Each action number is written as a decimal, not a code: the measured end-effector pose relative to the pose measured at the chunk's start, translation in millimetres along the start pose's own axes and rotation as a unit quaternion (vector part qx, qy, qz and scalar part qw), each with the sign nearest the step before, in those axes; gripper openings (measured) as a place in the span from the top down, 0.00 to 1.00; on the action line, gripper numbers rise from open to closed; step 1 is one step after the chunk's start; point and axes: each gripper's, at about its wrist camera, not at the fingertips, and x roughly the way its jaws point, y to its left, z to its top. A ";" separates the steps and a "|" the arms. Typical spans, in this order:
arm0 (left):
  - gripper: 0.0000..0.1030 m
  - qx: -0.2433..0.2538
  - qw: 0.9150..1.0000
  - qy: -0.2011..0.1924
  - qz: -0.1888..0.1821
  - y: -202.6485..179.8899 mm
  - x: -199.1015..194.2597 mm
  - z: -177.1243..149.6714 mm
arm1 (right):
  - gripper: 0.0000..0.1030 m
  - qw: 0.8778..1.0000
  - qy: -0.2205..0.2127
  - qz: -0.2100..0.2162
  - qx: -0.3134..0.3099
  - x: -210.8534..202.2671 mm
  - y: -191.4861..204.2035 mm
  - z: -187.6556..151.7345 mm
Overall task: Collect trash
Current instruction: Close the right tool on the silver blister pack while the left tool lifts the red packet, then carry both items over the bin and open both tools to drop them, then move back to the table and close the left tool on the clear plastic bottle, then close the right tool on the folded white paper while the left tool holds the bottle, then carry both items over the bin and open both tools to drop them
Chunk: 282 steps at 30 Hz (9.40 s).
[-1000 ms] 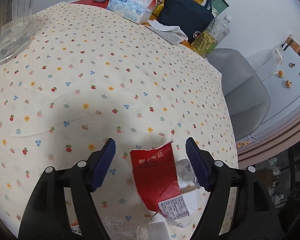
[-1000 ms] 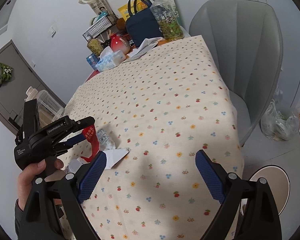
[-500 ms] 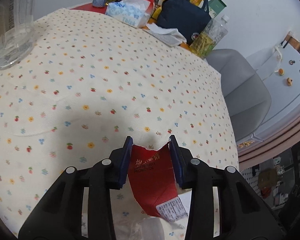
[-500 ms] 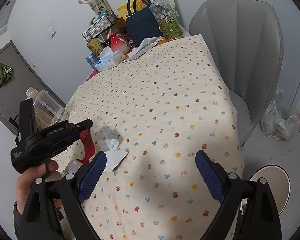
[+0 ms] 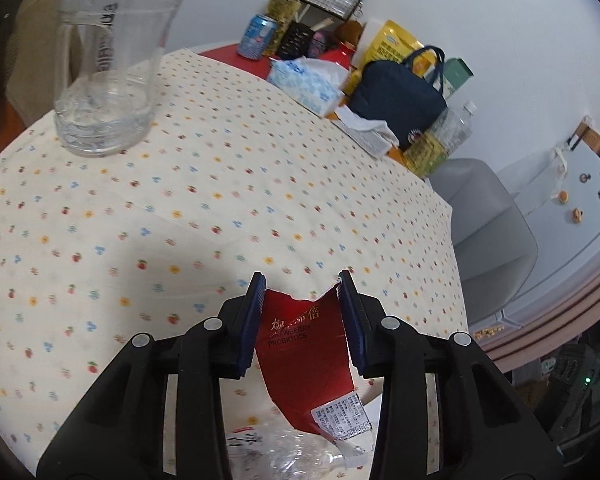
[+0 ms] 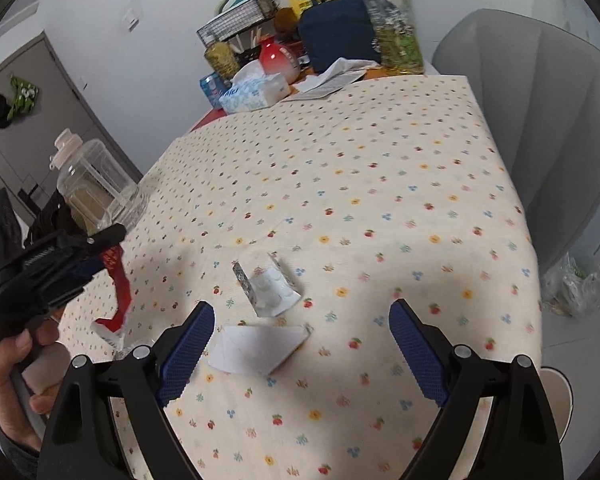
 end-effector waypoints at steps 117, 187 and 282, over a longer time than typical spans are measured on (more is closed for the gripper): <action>0.09 0.211 0.960 0.145 -0.112 -270.9 61.9 -186.4 | 0.08 0.943 -0.092 -0.165 0.274 -198.5 -322.3 -213.7; 0.68 0.477 0.866 0.089 0.121 -107.8 4.1 -115.7 | 0.08 1.000 -0.026 -0.007 -0.005 -88.4 -54.8 -80.0; 0.68 0.302 0.949 0.038 -0.086 -270.3 -3.2 -162.0 | 0.68 0.973 -0.112 -0.143 0.142 -199.1 -232.6 -126.5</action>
